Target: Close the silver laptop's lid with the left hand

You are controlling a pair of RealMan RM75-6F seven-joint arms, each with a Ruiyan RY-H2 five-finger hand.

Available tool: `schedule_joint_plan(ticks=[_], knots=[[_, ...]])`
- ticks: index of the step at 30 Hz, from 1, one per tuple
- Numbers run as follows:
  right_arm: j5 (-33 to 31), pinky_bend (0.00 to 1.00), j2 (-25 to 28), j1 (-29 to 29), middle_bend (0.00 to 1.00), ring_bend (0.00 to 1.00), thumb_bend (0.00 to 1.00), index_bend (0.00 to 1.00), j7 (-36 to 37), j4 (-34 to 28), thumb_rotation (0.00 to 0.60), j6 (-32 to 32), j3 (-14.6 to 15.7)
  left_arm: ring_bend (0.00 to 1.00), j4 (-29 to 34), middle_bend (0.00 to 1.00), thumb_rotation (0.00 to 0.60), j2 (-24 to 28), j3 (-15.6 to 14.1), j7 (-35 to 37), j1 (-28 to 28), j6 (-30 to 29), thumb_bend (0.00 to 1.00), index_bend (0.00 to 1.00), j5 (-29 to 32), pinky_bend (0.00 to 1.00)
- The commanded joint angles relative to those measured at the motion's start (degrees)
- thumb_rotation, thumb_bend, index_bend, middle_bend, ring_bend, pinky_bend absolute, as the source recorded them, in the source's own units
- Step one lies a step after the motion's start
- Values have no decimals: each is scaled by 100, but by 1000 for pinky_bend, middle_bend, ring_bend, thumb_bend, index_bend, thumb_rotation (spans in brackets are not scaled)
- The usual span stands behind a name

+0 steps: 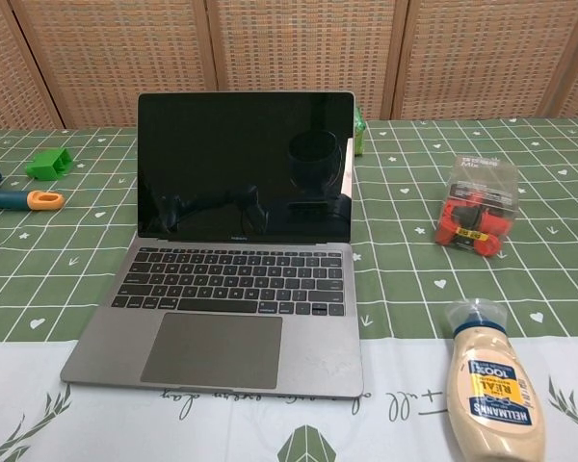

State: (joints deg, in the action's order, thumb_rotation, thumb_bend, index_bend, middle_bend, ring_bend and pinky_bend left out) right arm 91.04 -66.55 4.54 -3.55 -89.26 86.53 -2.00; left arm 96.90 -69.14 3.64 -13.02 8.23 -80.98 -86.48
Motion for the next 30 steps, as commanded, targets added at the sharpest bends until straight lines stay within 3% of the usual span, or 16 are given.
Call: schedule_joint_plan(ticks=[1, 5, 14, 24, 30], knots=[[-32, 0, 1, 9, 0, 0, 16, 0, 19, 9, 600, -16, -17, 0, 383, 0, 600, 285, 251, 82, 367, 453, 336, 0, 173, 0], [-148, 0, 11, 30, 0, 0, 16, 0, 88, 40, 600, -81, -65, 0, 741, 0, 600, 574, 626, 77, 916, 1129, 575, 0, 510, 0], [-426, 0, 37, 92, 0, 0, 16, 0, 319, 165, 600, -287, -160, 0, 909, 0, 600, 856, 1438, -177, 2280, 2736, 962, 1, 1886, 12], [-650, 0, 97, 128, 0, 0, 17, 0, 620, 275, 600, -437, -246, 0, 42, 0, 600, 460, 1858, -938, 3981, 4060, 1000, 42, 3747, 56], [-779, 0, 103, 173, 0, 0, 16, 0, 763, 371, 600, -595, -275, 0, -602, 0, 600, 171, 1644, -1499, 5076, 4608, 1000, 46, 4985, 62]])
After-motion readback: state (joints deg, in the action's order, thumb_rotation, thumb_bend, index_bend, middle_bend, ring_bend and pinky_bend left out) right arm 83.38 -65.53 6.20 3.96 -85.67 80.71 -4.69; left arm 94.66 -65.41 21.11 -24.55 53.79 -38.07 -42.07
